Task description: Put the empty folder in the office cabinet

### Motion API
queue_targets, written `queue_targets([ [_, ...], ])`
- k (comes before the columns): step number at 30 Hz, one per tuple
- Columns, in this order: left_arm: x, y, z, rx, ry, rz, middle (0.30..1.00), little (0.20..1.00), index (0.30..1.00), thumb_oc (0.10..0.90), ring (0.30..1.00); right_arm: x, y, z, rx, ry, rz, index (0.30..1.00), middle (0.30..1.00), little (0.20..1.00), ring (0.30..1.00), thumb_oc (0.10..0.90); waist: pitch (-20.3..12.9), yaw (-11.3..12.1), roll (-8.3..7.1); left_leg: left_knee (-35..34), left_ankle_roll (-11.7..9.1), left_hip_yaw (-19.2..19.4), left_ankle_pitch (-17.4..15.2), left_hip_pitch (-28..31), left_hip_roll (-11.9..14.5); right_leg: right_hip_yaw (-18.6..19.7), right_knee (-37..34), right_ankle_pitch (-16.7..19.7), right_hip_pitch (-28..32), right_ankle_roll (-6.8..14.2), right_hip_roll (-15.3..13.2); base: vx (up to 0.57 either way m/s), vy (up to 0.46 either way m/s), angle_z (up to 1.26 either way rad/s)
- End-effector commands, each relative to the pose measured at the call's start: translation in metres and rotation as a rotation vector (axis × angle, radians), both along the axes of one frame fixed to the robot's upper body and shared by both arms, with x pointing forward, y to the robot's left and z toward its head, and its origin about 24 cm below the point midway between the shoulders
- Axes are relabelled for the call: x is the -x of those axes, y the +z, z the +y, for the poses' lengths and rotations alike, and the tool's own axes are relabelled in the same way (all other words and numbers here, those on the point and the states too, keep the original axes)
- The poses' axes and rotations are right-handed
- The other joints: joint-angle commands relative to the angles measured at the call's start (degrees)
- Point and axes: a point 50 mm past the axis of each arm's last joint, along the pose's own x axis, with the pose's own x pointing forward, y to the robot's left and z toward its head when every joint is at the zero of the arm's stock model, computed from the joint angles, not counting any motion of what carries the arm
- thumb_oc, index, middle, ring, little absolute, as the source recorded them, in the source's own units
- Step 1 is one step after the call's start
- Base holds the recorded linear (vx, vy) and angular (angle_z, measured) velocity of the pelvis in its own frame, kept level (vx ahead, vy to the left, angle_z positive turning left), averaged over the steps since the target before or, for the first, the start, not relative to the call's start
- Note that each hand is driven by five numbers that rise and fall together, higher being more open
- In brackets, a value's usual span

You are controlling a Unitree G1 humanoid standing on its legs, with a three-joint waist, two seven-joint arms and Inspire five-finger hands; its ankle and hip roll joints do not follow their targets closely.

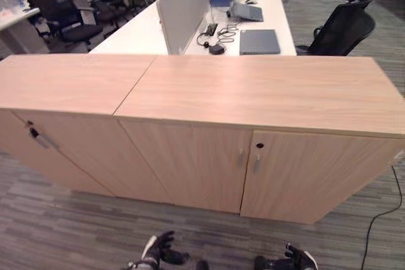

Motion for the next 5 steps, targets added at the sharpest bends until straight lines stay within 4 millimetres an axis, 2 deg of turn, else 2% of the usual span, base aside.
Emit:
queue_targets([
  [1, -0.0251, 0.0073, 0.0007, -0.031, -0.099, -0.063, 0.9, 0.9, 0.9, 0.8, 0.9, -0.0477, 0.0188, -0.0122, 0.034, 0.013, -0.155, 0.9, 0.9, 0.9, 0.9, 0.8, 0.7, -0.7, 0.51, 1.1, -3.8, -0.6, -6.1, 3.6, 2.2, 0.6, 2.4, -9.0, 4.3, 3.9, -3.4, 0.0, -0.087, -0.07],
  [5, -0.0205, 0.0051, -0.0057, 0.007, -0.129, -0.039, 0.9, 0.9, 0.9, 0.8, 0.9, -0.049, 0.0187, -0.0175, 0.053, 0.032, -0.129, 0.9, 0.9, 0.9, 0.9, 0.8, 1.2, -0.9, 1.26, 1.2, -4.5, 0.8, -5.7, 4.1, 3.4, 1.1, 1.4, -9.0, 4.8, 3.5, -2.5, 0.0, -0.078, -0.16],
])
